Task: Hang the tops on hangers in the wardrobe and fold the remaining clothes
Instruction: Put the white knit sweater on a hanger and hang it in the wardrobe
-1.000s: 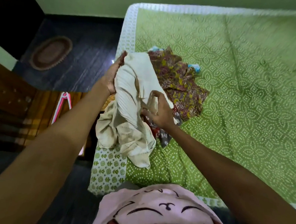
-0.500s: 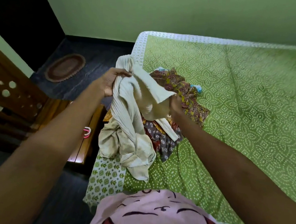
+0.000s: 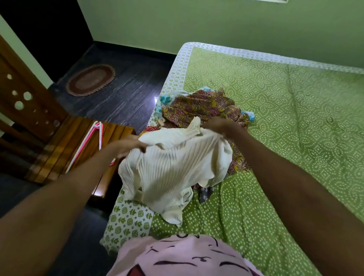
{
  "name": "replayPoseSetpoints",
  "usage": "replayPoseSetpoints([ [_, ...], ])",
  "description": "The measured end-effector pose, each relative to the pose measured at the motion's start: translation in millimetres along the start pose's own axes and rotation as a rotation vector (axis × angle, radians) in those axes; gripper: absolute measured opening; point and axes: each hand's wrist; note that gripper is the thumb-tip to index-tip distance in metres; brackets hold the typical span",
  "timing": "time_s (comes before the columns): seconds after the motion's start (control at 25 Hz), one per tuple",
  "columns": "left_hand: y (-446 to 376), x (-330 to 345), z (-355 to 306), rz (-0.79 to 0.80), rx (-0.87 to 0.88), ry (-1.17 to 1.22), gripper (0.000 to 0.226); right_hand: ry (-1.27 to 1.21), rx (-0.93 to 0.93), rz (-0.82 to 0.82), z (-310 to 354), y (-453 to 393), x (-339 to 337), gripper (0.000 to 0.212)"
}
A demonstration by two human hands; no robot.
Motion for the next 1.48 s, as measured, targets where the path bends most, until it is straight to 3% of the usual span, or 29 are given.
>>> replayPoseSetpoints([
  [0.12,-9.4,21.5,44.3,-0.099,0.131,-0.180,0.039,-0.240,0.053,0.174,1.8,-18.4,37.0,0.029],
  [0.16,-8.1,29.3,53.3,-0.103,0.168,-0.267,0.044,-0.281,0.087,0.211,2.9,-22.1,43.4,0.039],
  [0.2,-8.8,34.2,60.3,-0.119,0.203,-0.359,0.044,-0.285,0.094,0.285,5.9,-20.1,45.7,0.047],
  [0.28,-9.4,42.6,64.8,-0.202,0.336,-0.405,0.033,-0.209,0.081,0.423,11.3,-22.1,43.1,0.038],
  [0.32,-11.8,45.3,64.9,-0.247,0.385,-0.304,0.024,-0.119,0.081,0.483,12.6,-27.8,41.8,0.027],
  [0.4,-15.7,45.1,60.0,-0.337,0.365,0.037,0.022,0.325,0.079,0.541,10.6,-38.7,39.8,0.014],
  [0.48,-13.9,41.9,52.4,-0.377,0.310,0.317,0.027,0.783,0.077,0.520,1.9,-36.5,41.3,0.027],
  [0.52,-13.1,38.9,49.2,-0.375,0.303,0.344,0.027,0.842,0.070,0.475,-6.3,-35.7,39.8,0.028],
  [0.6,-12.4,30.9,43.9,-0.350,0.265,0.247,0.035,0.691,0.009,0.423,-24.1,-31.3,34.2,0.022],
  [0.68,-10.0,22.8,38.6,-0.288,0.130,0.178,0.039,0.198,0.002,0.382,-39.5,-33.4,27.3,0.019],
  [0.8,-6.2,17.1,29.3,-0.233,0.041,0.382,0.041,-0.537,0.003,0.476,-51.7,-34.6,20.6,0.019],
  [0.84,0.7,18.4,24.4,-0.228,0.058,0.486,0.034,-0.789,0.003,0.467,-57.3,-39.3,23.3,0.021],
  [0.92,8.6,17.8,22.0,-0.186,0.096,0.686,0.027,-1.193,0.003,0.469,-74.5,-47.3,39.9,0.053],
  [0.96,11.8,18.4,24.4,-0.179,0.099,0.771,0.030,-1.229,0.009,0.531,-82.4,-48.1,54.9,0.072],
  [1.04,19.2,20.6,34.8,-0.223,0.084,0.858,0.032,-0.897,0.000,0.607,-81.2,-31.1,88.3,0.082],
  [1.12,30.4,23.4,44.6,-0.311,0.088,0.879,0.025,-0.365,-0.060,0.487,-70.6,-21.8,115.6,0.044],
  [1.16,34.8,22.8,51.2,-0.353,0.089,0.827,0.021,-0.260,-0.083,0.371,-68.1,-24.6,124.7,0.022],
  [1.24,43.9,20.2,62.4,-0.403,0.108,0.611,0.006,-0.319,-0.087,0.194,-65.4,-24.9,128.5,0.020],
  [1.36,42.4,13.4,79.9,-0.424,0.156,0.221,0.029,-0.427,-0.033,0.055,-66.5,-19.4,119.6,0.033],
  [1.48,33.9,21.9,83.7,-0.378,0.285,-0.002,0.020,-0.448,-0.126,0.095,-68.4,-12.8,110.2,0.030],
])
Point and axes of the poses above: each hand's wrist, its own y-axis away from the middle knuckle, its own x-axis out of the palm, z = x × y, and after that the axes turned 7 degrees about y, right-handed
